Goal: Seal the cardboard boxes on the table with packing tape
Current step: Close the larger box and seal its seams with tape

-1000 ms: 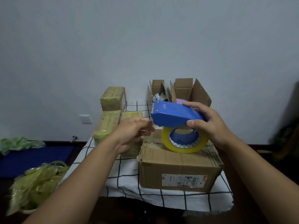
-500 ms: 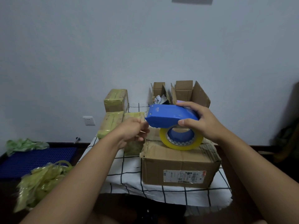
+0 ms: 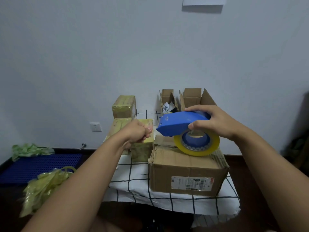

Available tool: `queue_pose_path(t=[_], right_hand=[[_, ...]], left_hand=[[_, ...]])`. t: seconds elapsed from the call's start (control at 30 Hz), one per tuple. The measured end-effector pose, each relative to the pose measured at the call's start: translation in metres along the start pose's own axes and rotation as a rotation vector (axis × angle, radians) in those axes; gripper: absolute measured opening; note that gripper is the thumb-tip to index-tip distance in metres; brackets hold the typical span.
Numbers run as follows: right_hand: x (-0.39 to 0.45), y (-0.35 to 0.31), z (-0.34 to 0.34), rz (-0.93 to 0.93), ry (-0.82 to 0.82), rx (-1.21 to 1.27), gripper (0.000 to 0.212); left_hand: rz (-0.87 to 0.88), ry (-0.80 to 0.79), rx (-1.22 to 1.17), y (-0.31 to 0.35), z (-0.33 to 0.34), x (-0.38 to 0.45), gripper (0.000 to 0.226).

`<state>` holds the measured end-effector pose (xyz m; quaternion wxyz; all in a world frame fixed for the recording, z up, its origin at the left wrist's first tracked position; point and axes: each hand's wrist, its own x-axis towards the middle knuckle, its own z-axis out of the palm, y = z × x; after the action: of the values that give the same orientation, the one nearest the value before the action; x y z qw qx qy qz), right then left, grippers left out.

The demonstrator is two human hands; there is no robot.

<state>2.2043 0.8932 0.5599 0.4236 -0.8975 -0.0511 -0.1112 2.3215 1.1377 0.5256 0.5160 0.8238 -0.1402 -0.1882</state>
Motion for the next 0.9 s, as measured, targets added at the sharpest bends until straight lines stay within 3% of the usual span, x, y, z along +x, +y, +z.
queue_pose_path(t=[0.17,0.9], right_hand=[[-0.002,0.006,-0.007,0.038,-0.036,-0.035,0.051],[0.007,0.010,-0.001,0.067,-0.083,-0.119,0.046]], left_hand=[[-0.018,0.035,0.024,-0.016,-0.004,0.005,0.023],[-0.120,-0.046,-0.305,-0.062,0.011,0.004,0.015]])
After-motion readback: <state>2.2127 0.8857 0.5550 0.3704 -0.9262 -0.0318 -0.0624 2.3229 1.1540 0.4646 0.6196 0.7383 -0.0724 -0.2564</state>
